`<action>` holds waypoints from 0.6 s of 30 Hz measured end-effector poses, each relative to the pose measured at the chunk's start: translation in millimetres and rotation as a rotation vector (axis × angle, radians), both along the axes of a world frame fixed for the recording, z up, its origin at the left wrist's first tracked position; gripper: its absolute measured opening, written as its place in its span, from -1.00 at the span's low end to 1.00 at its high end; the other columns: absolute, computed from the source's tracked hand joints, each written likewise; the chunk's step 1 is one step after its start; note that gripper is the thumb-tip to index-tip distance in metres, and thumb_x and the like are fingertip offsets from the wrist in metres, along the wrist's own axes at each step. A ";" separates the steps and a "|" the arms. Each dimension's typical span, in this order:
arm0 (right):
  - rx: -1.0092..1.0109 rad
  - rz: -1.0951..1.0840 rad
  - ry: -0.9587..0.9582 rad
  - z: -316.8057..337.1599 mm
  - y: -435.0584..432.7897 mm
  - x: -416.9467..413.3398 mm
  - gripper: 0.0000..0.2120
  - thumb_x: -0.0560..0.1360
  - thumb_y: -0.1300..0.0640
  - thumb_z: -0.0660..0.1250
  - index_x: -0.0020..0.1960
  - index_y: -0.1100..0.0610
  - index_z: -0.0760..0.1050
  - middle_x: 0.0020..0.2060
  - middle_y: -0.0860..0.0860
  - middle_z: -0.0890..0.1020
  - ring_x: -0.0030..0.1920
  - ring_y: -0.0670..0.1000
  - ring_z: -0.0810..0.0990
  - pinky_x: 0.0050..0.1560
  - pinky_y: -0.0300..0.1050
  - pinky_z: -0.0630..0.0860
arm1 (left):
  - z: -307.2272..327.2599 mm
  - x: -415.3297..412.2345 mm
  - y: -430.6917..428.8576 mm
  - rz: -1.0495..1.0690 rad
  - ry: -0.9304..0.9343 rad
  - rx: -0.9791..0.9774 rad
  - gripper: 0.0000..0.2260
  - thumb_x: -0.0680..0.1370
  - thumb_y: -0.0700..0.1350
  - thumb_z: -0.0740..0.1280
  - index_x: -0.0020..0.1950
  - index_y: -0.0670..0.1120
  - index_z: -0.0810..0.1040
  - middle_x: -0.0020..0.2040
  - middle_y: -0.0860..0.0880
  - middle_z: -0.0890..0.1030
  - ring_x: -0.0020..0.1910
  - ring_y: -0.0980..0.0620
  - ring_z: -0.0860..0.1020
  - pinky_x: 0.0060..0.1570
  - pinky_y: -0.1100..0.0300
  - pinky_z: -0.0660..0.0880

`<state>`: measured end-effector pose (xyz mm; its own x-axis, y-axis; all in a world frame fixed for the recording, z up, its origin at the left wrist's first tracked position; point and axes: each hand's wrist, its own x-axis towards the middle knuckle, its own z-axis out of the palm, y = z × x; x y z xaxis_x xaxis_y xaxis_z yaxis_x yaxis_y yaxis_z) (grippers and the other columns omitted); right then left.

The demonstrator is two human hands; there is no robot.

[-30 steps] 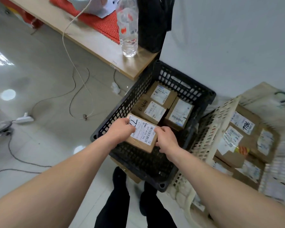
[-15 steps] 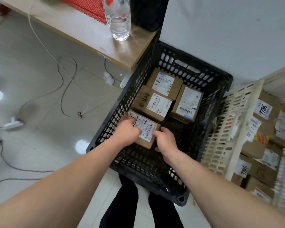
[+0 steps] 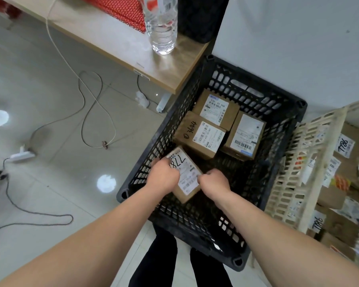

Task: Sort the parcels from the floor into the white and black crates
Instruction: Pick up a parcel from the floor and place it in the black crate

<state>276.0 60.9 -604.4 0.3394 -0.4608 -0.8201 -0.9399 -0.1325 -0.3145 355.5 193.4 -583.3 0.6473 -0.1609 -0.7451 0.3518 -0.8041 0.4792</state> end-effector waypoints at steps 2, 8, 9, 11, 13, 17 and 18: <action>0.049 -0.005 0.073 4.8 1.6 -7.1 -0.85 0.55 0.07 0.33 -0.03 0.17 0.52 -0.14 0.03 0.59 -0.15 0.02 0.57 -0.20 -0.12 0.51 | 3.3 1.3 0.9 0.038 -0.010 -0.059 -0.56 0.57 -0.28 0.22 0.46 -0.14 0.41 0.37 -0.11 0.42 0.15 -0.03 0.53 0.09 0.09 0.57; 0.136 -0.018 0.011 -8.7 22.4 -15.9 -0.86 0.53 0.09 0.37 0.03 0.08 0.45 0.05 0.06 0.65 0.03 0.10 0.64 0.06 0.01 0.61 | 15.9 -1.8 6.2 0.132 0.048 -0.179 -0.59 0.56 -0.28 0.20 0.38 0.00 0.42 0.24 -0.05 0.57 0.08 -0.02 0.63 -0.14 0.14 0.64; 0.160 -0.029 -0.004 -11.7 26.4 -14.6 -0.85 0.53 0.11 0.36 0.06 0.04 0.44 0.08 0.05 0.66 0.06 0.11 0.65 0.13 0.05 0.62 | 15.1 -2.0 6.9 0.115 0.077 -0.166 -0.62 0.52 -0.24 0.20 0.32 0.02 0.43 0.20 -0.06 0.61 0.06 -0.06 0.65 -0.07 0.02 0.66; 0.210 -0.054 -0.041 -14.2 33.1 -10.8 -0.83 0.52 0.17 0.34 0.10 0.04 0.51 0.08 0.03 0.69 0.05 0.11 0.67 0.14 0.09 0.64 | 9.3 -3.2 10.2 0.068 0.103 -0.139 -0.50 0.42 -0.17 0.18 0.37 0.00 0.44 0.24 -0.11 0.61 0.10 -0.13 0.65 0.07 -0.10 0.63; 0.263 -0.122 -0.076 -14.6 37.6 -6.0 -0.79 0.53 0.23 0.31 0.12 0.01 0.54 0.05 0.01 0.70 0.01 0.09 0.67 0.05 0.06 0.66 | 7.9 -2.7 12.7 0.012 0.067 -0.124 -0.43 0.43 -0.19 0.18 0.46 -0.04 0.42 0.34 -0.11 0.56 0.20 -0.14 0.61 0.16 -0.12 0.60; 0.327 -0.150 -0.073 -13.7 44.9 -3.8 -0.77 0.56 0.24 0.27 0.15 0.01 0.54 -0.01 0.03 0.71 -0.06 0.10 0.67 -0.14 0.00 0.62 | 16.2 -2.1 13.7 -0.082 -0.022 -0.091 -0.48 0.57 -0.30 0.19 0.55 -0.10 0.35 0.41 -0.12 0.50 0.30 -0.12 0.55 0.24 -0.08 0.55; 0.335 -0.142 -0.069 -13.9 47.4 -3.7 -0.79 0.55 0.24 0.27 0.13 0.05 0.55 -0.02 0.04 0.71 -0.10 0.10 0.65 -0.17 -0.01 0.61 | 16.5 -2.6 15.0 -0.107 -0.024 -0.078 -0.49 0.58 -0.28 0.19 0.55 -0.10 0.34 0.42 -0.13 0.49 0.30 -0.12 0.54 0.25 -0.07 0.54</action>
